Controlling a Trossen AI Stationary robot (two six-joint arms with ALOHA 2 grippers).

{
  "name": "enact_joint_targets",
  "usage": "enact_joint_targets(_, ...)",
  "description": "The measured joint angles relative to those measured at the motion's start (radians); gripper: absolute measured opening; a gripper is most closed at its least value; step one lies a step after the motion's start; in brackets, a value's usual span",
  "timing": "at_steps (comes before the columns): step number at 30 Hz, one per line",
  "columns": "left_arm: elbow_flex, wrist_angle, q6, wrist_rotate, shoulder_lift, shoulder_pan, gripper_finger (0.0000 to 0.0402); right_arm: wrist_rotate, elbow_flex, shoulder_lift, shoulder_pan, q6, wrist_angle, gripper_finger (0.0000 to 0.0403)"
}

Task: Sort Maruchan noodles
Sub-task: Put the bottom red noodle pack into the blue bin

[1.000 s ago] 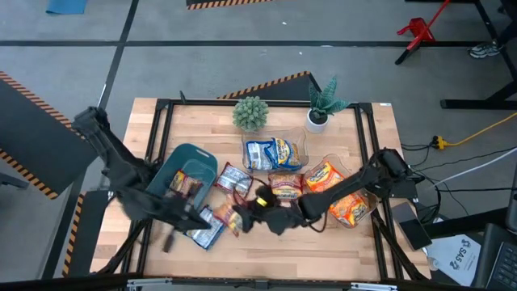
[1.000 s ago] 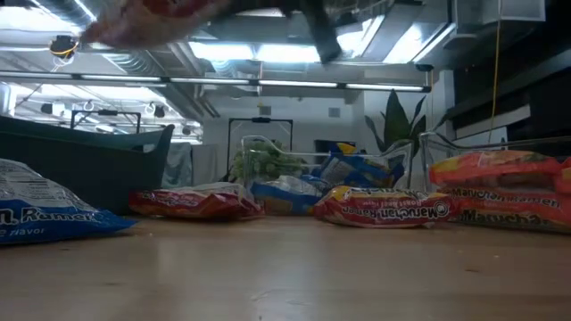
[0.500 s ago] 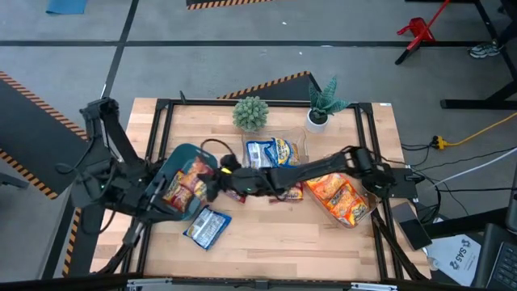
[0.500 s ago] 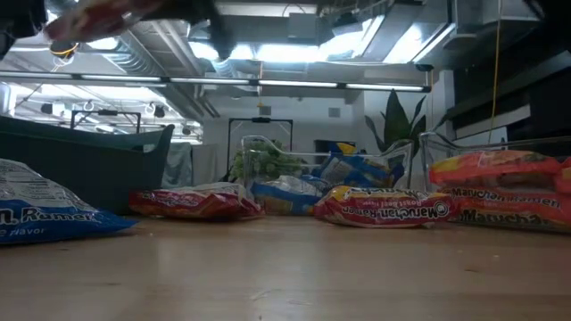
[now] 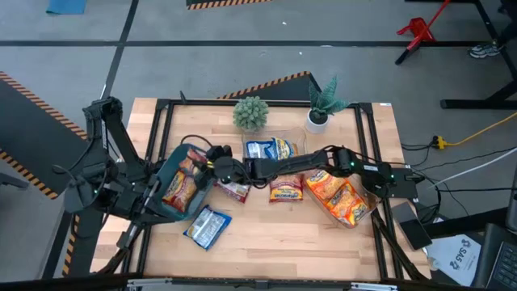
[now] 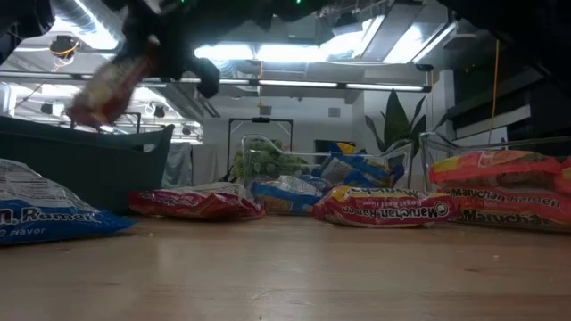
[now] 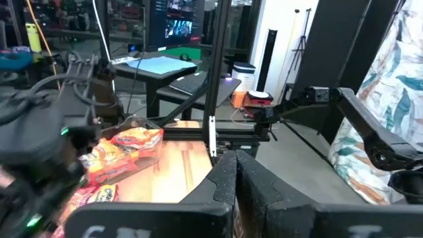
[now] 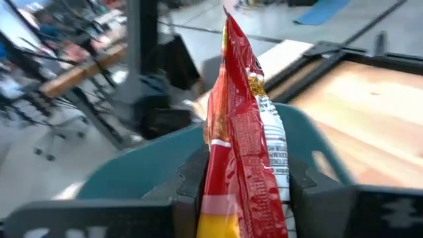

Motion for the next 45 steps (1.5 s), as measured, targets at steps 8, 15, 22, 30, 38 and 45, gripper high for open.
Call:
enact_joint_targets(8, 0.0, 0.0, 0.026, -0.029, 0.0, -0.01, 0.0, -0.029, 0.0, 0.002, -0.026, -0.061, -0.038, 0.0093)
enact_joint_targets(15, 0.0, -0.003, 0.044, -0.06, 0.0, -0.009, 0.0, -0.05, 0.0, 0.054, -0.028, -0.068, 0.012, 0.0093)
enact_joint_targets(22, 0.0, -0.006, 0.045, -0.072, 0.0, -0.008, 0.0, -0.064, -0.001, 0.086, -0.042, -0.042, 0.042, 0.0093)
enact_joint_targets(30, 0.0, -0.006, 0.069, -0.073, 0.0, -0.008, 0.0, -0.129, -0.001, 0.088, -0.06, -0.034, 0.042, 0.0093)
enact_joint_targets(38, 0.0, -0.006, 0.068, -0.073, 0.0, -0.008, 0.0, -0.185, -0.001, 0.105, -0.061, -0.071, 0.02, 0.0135)
enact_joint_targets(45, 0.0, -0.006, 0.067, -0.073, 0.0, -0.008, 0.0, -0.173, -0.001, 0.091, -0.062, -0.156, 0.021, 0.0189)
